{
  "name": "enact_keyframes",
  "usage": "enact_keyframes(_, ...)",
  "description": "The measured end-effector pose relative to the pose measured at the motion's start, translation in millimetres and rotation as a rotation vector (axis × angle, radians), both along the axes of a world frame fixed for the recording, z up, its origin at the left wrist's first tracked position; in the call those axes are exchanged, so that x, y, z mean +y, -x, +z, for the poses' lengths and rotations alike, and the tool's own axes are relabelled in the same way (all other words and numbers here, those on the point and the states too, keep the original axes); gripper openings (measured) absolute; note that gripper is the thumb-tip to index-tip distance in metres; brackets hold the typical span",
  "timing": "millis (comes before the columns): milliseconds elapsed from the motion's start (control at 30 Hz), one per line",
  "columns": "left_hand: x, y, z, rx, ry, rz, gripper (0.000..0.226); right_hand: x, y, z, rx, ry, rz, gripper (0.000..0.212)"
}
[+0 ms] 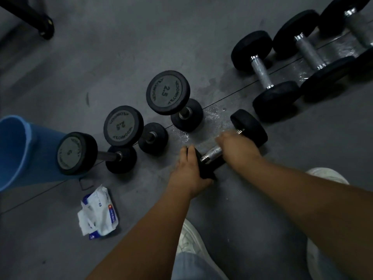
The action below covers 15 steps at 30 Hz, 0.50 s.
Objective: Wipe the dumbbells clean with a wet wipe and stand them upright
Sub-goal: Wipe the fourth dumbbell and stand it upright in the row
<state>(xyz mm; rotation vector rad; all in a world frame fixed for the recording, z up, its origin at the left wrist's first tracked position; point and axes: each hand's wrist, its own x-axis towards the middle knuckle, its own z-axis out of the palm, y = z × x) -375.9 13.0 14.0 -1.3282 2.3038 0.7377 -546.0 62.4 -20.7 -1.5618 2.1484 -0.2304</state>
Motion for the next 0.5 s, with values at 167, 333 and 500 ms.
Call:
enact_keyframes(167,-5,4,12,0.101,0.075,0.089,0.08,1,-4,10,-0.076,-0.026,0.135,0.017)
enact_keyframes(333,-6,0,19,-0.035,0.078,-0.166,0.11,17,-29,19,-0.051,-0.08,0.205,0.02)
enact_keyframes(500,15,-8,10,-0.095,-0.09,-0.287,0.117,28,-9,12,0.076,-0.153,0.097,0.022)
